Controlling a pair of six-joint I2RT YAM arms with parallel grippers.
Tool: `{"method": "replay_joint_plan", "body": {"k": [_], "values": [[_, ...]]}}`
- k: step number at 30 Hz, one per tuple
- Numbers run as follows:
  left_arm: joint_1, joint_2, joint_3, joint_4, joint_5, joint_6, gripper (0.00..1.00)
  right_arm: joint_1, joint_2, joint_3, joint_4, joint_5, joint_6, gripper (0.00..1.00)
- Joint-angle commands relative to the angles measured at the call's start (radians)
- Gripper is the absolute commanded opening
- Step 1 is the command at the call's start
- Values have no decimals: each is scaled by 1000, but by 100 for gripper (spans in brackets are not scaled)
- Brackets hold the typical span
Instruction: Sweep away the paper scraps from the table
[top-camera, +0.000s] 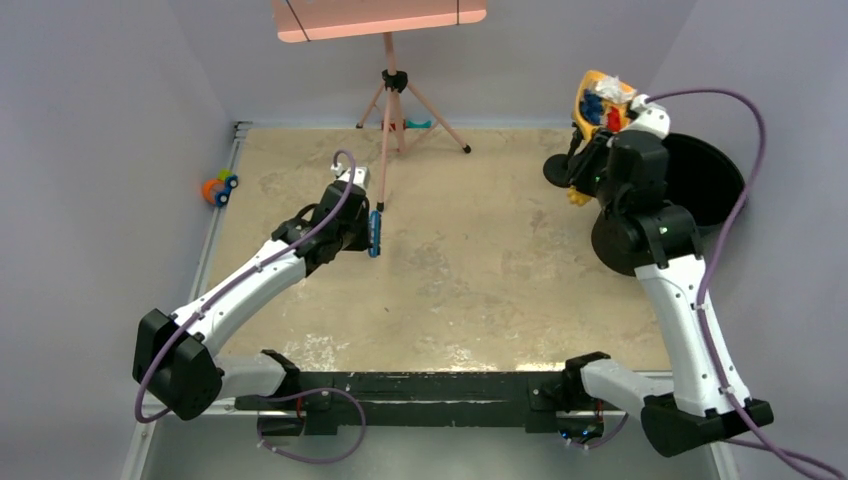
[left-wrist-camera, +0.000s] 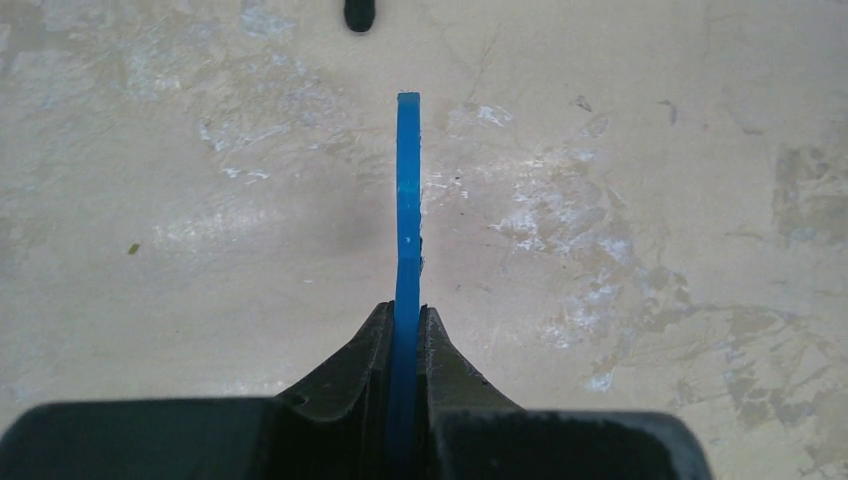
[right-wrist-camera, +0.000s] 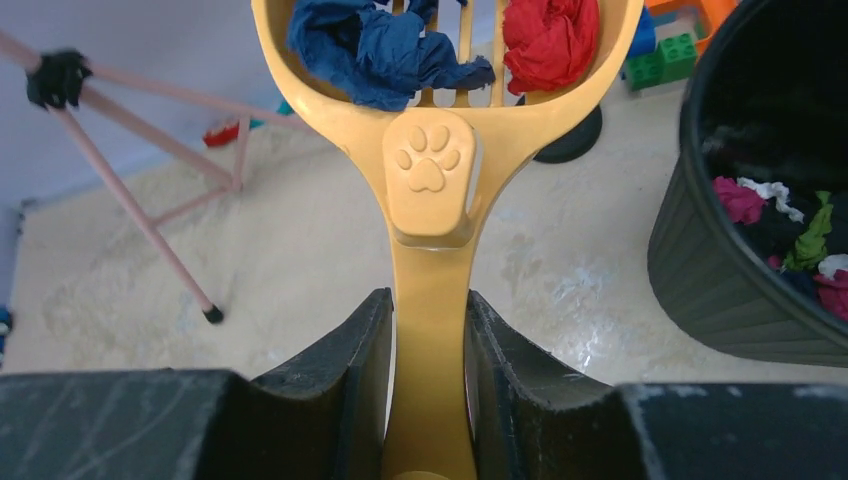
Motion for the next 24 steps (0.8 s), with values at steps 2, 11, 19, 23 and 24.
{"method": "replay_joint_plan", "body": {"k": [2,11,19,23,24], "values": [[3,-41,-65,164,124,-8,0,-233,3,63,45,-272,82,0],[2,-38,-167,358,303,22,0,-651,20,-169,439,-826,517,0],[2,-27,-231,445,316,27,0,-834,37,-617,1139,-1061,1088,0],[1,-20,-241,468,343,26,0,-853,6,-715,1273,-1021,1194,0],[2,-20,-241,469,346,27,0,-855,-4,-706,1248,-1016,1177,0]]}}
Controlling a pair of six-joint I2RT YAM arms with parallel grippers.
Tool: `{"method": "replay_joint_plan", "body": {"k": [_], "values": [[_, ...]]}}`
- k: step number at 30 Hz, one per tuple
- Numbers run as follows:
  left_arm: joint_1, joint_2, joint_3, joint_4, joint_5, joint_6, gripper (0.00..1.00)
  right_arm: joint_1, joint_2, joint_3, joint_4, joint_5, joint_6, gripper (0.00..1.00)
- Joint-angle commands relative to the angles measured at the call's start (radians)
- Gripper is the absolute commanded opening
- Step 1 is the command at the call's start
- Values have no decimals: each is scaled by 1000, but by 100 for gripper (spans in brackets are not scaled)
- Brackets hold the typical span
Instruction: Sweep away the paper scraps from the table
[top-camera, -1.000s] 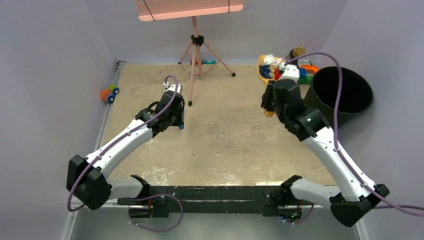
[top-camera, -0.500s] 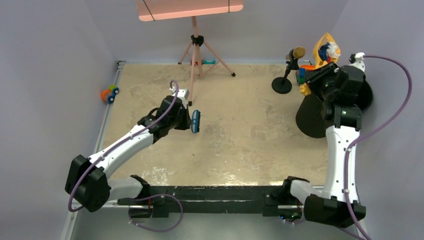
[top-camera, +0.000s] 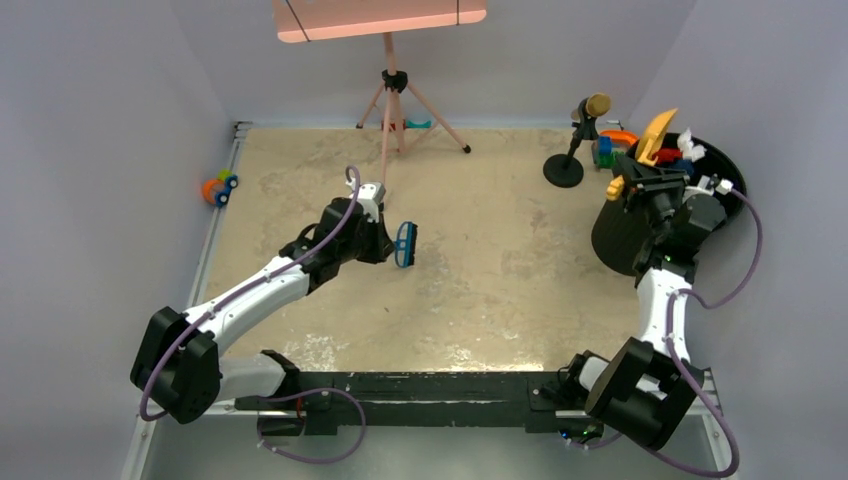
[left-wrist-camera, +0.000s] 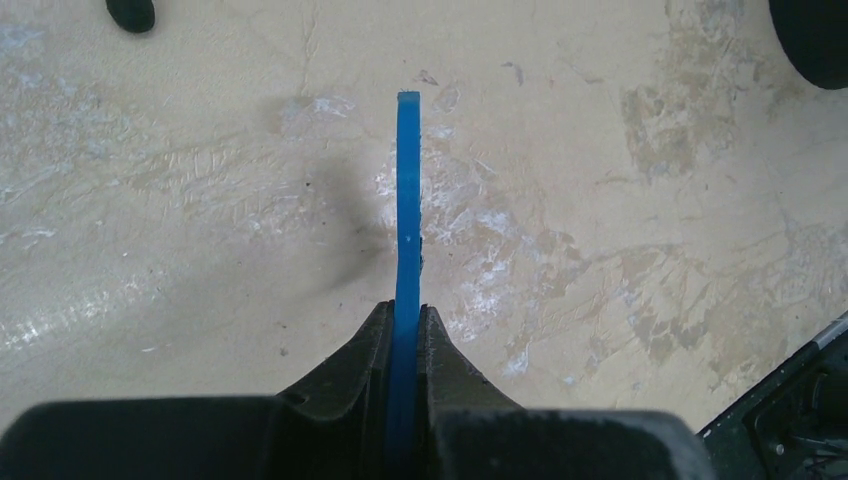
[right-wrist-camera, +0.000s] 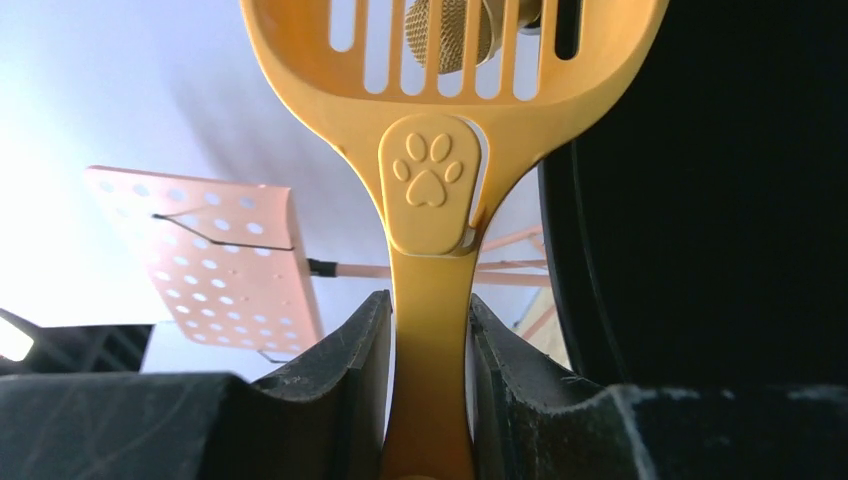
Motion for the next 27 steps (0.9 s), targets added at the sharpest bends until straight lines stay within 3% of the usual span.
{"method": "replay_joint_plan", "body": {"k": [1,4,9,13,16,20,24,27], "values": [[2,-1,-10,93,41,15,0,-15,-35,-23,146,-32,134,0],[3,2,-11,96,47,17,0,-16,-38,25,70,-38,76,0],[3,2,-15,107,59,23,0,-17,-31,42,135,-66,54,0],[2,-10,-30,139,75,25,0,-14,-46,161,67,-84,-114,0],[2,-28,-52,172,78,23,0,15,-60,286,-93,-80,-323,0],[2,-44,-68,211,77,24,0,161,-54,424,-288,-23,-604,0],[3,-60,-76,217,64,32,0,431,-25,538,-485,162,-933,0],[3,-83,-95,229,28,28,0,595,-5,528,-509,226,-1037,0]]}}
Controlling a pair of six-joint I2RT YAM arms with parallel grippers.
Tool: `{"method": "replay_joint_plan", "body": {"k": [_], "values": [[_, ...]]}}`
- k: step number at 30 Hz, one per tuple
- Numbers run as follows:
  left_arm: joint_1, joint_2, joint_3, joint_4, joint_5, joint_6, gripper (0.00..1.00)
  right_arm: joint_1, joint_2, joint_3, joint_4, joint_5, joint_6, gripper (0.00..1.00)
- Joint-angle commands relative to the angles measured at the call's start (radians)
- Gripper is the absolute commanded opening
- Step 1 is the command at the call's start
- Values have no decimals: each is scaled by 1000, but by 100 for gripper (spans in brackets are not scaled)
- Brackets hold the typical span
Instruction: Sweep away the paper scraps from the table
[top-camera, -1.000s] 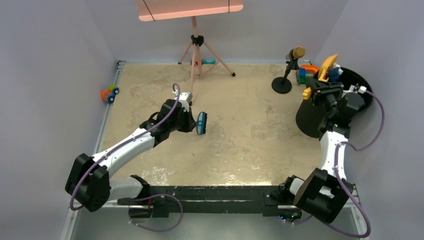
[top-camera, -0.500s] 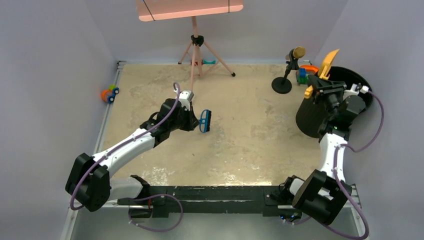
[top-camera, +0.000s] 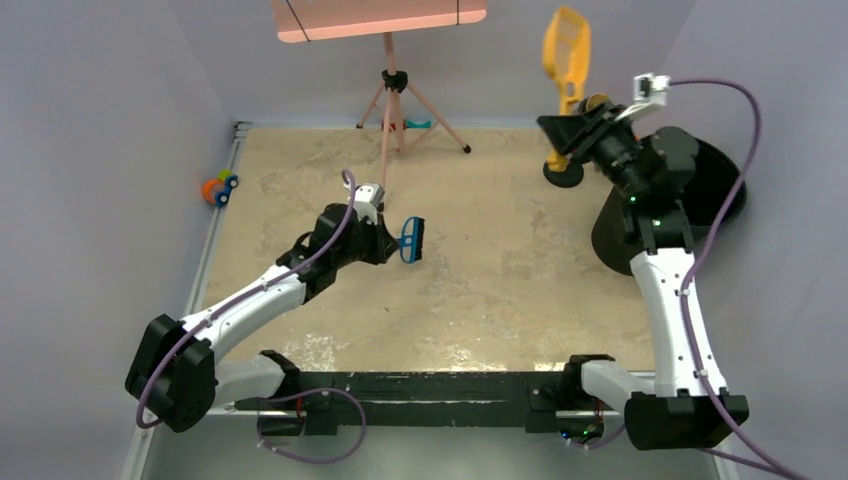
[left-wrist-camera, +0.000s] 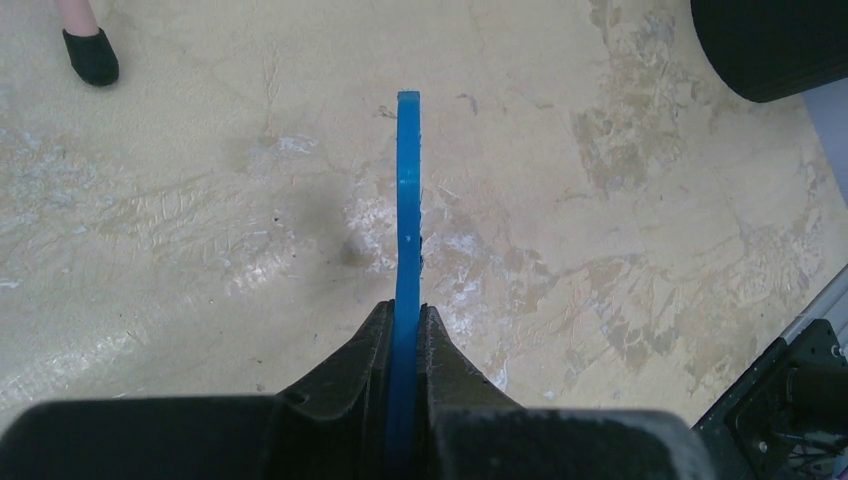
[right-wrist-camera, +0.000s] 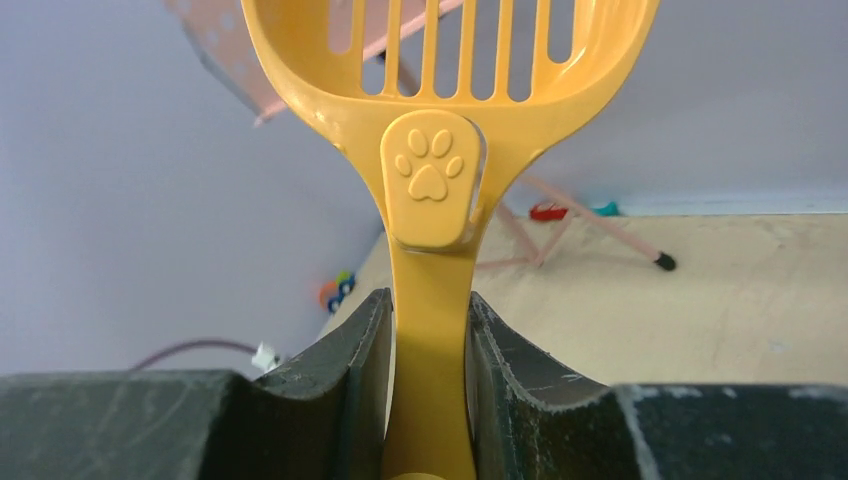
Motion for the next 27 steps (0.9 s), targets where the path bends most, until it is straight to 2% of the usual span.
{"method": "replay_joint_plan", "body": {"k": [1,6,10,17,22,27], "values": [[3,-60,-33,84,-46,17,0,201,19,-1,-140,154,-330,0],[2,-87,-55,85,-119,-4,0,378,69,-139,-153,349,-428,0],[3,-113,-60,52,-226,-12,0,445,131,-203,-176,506,-424,0],[3,-199,-120,34,-443,-56,0,523,221,-347,-95,595,-358,0],[2,-158,-94,25,-426,-51,0,606,330,-395,-96,700,-352,0],[4,-103,-56,-16,-373,-37,0,631,421,-343,-132,728,-351,0]]}}
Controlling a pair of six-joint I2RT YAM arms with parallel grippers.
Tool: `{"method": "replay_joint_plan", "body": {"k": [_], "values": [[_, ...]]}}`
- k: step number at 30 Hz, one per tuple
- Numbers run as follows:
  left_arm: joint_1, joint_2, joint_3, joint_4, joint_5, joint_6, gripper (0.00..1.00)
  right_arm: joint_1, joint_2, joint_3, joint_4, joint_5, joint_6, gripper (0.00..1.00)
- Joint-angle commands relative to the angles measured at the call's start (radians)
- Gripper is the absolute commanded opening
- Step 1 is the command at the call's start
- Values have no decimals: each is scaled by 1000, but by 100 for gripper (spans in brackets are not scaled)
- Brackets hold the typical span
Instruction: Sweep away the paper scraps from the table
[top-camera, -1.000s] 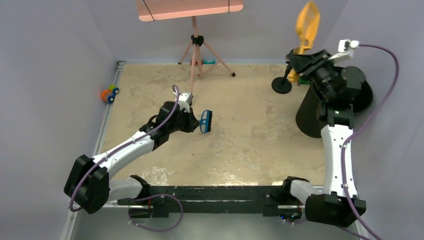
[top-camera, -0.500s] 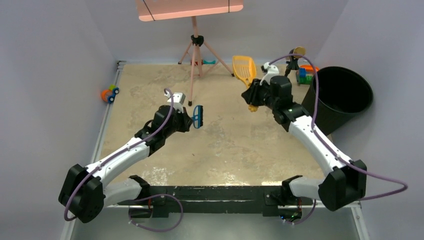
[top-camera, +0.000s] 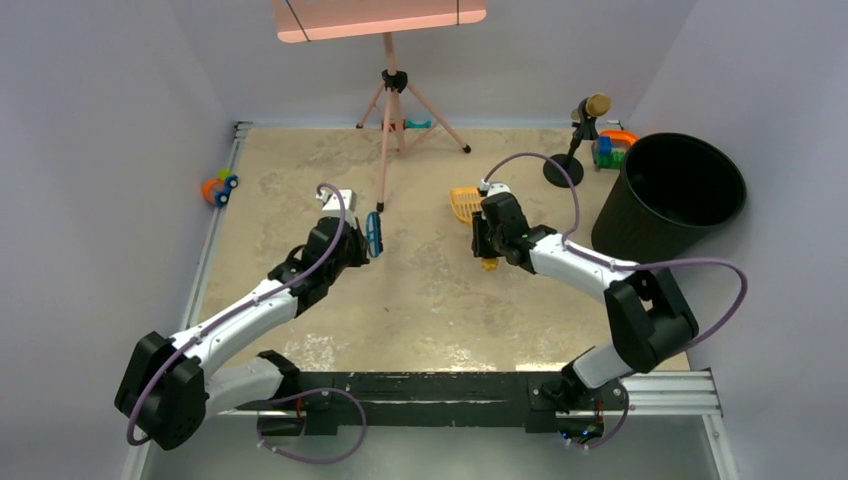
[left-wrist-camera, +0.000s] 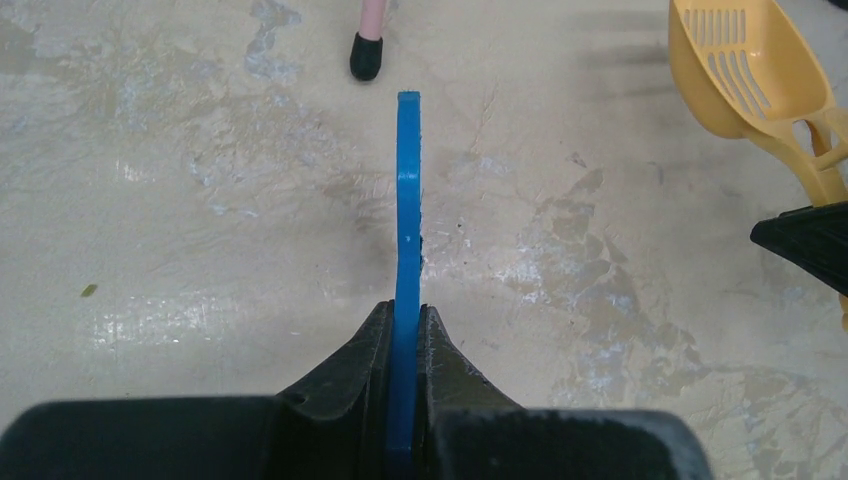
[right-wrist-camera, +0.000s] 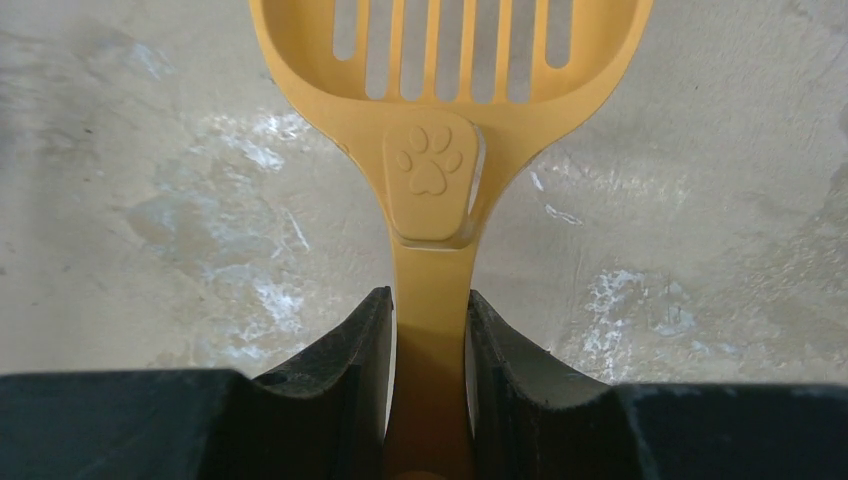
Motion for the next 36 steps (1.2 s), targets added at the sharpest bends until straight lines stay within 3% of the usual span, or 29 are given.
{"method": "replay_joint_plan", "body": {"k": [1,3,7,10,20,21,24,25,36], "values": [[2,32,50,3,36,4,0,9,44,67,13,57,10,4],[3,47,51,18,71,14,0,15,75,115,-2,34,15,14],[4,106,90,-2,125,30,0,34,129,212,-37,41,29,69],[4,139,107,1,171,41,0,35,137,237,-45,57,29,81],[3,217,140,50,297,18,1,35,-45,85,23,141,-51,82],[3,226,150,41,307,20,11,35,-65,67,36,134,-55,81],[4,226,188,-105,179,-12,81,36,-109,38,54,97,-59,80],[3,207,172,-114,141,-15,98,35,-121,33,56,92,-59,80],[4,13,100,-133,-113,-19,99,35,-220,8,91,76,-90,80]]}}
